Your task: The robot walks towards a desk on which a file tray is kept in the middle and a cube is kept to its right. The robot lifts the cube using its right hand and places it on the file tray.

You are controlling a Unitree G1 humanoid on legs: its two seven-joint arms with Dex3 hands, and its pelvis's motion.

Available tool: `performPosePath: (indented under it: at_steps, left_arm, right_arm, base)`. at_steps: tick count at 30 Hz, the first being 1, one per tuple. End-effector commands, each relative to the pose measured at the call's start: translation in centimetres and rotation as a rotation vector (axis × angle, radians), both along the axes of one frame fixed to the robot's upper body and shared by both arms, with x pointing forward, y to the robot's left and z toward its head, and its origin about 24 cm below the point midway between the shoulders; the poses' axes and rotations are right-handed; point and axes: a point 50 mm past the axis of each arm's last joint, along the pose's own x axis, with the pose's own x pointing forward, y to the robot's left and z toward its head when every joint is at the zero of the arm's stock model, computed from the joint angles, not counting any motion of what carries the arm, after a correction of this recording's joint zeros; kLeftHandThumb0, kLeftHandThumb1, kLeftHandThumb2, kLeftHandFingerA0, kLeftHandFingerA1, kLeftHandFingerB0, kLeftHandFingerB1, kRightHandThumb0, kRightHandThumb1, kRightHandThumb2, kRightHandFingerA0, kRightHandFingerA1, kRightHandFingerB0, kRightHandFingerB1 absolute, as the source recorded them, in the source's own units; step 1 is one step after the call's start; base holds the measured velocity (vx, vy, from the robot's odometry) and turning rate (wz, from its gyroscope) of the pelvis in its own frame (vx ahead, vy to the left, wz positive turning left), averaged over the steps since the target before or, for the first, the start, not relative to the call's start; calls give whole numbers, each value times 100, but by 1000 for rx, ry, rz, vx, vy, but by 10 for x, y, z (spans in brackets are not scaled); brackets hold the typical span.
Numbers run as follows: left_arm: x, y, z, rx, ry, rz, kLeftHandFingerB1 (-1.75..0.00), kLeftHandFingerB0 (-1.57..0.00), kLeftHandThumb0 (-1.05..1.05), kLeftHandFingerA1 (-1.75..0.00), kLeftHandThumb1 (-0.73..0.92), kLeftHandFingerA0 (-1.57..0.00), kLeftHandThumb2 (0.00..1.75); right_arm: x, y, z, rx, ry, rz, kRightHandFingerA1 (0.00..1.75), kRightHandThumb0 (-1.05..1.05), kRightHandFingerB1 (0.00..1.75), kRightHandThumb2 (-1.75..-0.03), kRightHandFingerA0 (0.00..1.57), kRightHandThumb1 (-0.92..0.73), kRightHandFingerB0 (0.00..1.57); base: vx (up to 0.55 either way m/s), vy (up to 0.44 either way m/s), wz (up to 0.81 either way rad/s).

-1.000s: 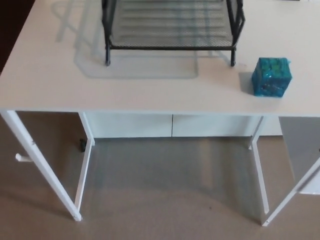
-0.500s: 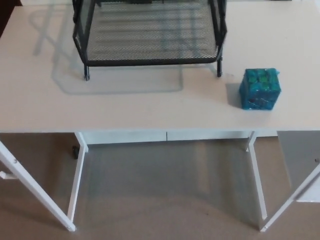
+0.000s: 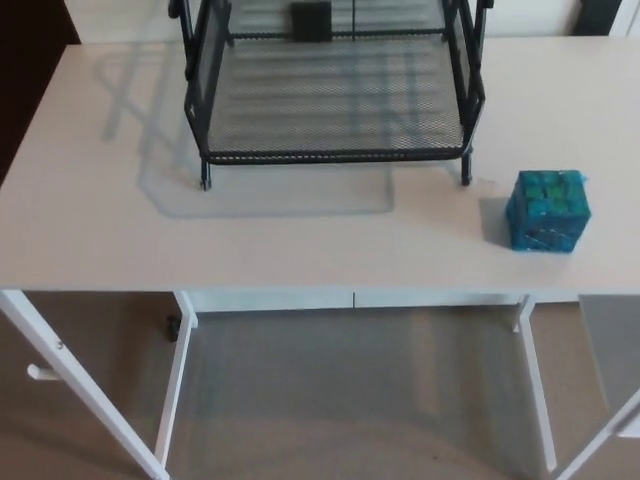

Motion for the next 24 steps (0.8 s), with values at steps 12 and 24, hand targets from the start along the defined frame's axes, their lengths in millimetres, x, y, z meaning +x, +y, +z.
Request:
performPosePath:
  at_steps: [12, 24]
  left_arm:
    - [2, 4, 4, 13, 0, -2, -60, -8, -79, -66, 65, -5, 115]
    - [0, 3, 2, 3, -13, 14, -61, -10, -84, -67, 64, -4, 114]
  right_arm:
    - [0, -2, 2, -8, 1, -5, 52, -74, 38, -80, 27, -44, 10]
    - [4, -2, 3, -12, -2, 0, 52, -74, 38, -80, 27, -44, 10]
  base:
    - [152, 177, -6]
    - [64, -126, 6]
